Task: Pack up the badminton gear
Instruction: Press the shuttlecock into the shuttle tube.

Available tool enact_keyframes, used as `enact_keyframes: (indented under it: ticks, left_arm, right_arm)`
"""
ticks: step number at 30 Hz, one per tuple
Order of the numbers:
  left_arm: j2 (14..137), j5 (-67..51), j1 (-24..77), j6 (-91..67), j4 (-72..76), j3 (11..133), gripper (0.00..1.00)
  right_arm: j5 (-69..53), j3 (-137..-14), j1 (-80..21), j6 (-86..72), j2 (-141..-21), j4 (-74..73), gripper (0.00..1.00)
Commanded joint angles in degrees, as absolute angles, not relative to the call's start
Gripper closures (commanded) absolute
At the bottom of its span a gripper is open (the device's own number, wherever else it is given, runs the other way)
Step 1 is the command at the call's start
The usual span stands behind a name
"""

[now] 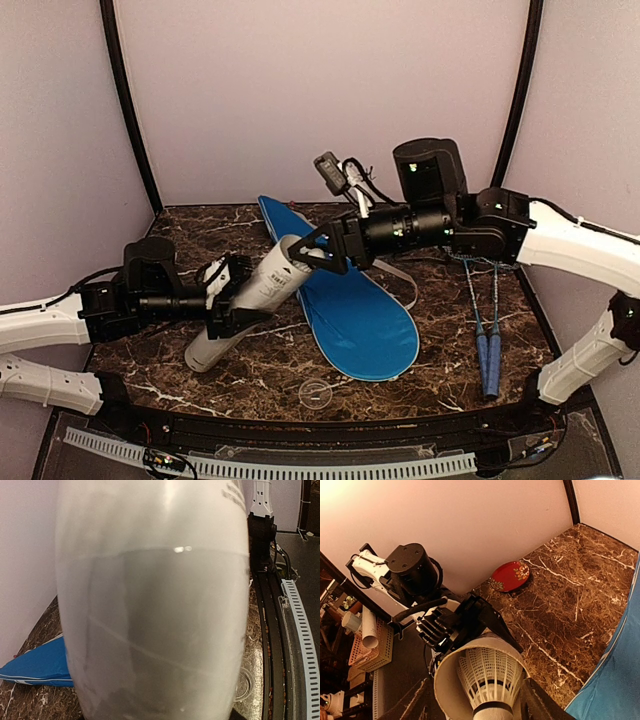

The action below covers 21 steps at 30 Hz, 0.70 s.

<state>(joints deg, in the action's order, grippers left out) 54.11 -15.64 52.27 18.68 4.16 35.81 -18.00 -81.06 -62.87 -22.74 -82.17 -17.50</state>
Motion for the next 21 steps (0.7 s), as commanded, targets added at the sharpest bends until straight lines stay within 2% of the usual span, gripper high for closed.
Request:
enact_keyframes:
  ticks: [1, 3, 5, 9, 12, 14, 21]
  left_arm:
    - [52.3, -16.2, 52.1, 17.4, 6.9, 35.5, 0.46]
    - [52.3, -16.0, 52.1, 17.4, 6.8, 35.4, 0.46]
    - [52.2, -15.8, 52.1, 17.2, 6.8, 35.4, 0.46]
    - [51.9, -14.6, 52.1, 17.0, 6.9, 35.3, 0.46]
    - [52.0, -14.5, 52.1, 17.1, 7.0, 35.2, 0.46]
    - [52.2, -14.5, 52.1, 16.9, 6.9, 35.4, 0.46]
    - [52.2, -14.7, 52.1, 17.1, 6.9, 35.2, 0.46]
  right_arm:
    - [-18.1, -79.7, -61.5, -24.5, -77.7, -15.2, 0.36]
    - [-18.3, -78.6, -60.7, -25.5, -76.6, -13.7, 0.35]
    - [-17.4, -78.3, -60.2, -25.8, -75.9, -14.2, 0.40]
    - [-17.0, -77.0, -60.0, -25.8, -74.6, -15.2, 0.63]
    - [-18.1, -76.0, -60.0, -26.3, -74.3, -15.4, 0.73]
    - [-19.1, -75.9, -60.1, -26.5, -74.6, -15.8, 0.78]
    - [-21.9, -77.0, -60.2, -26.1, -76.9, -16.4, 0.82]
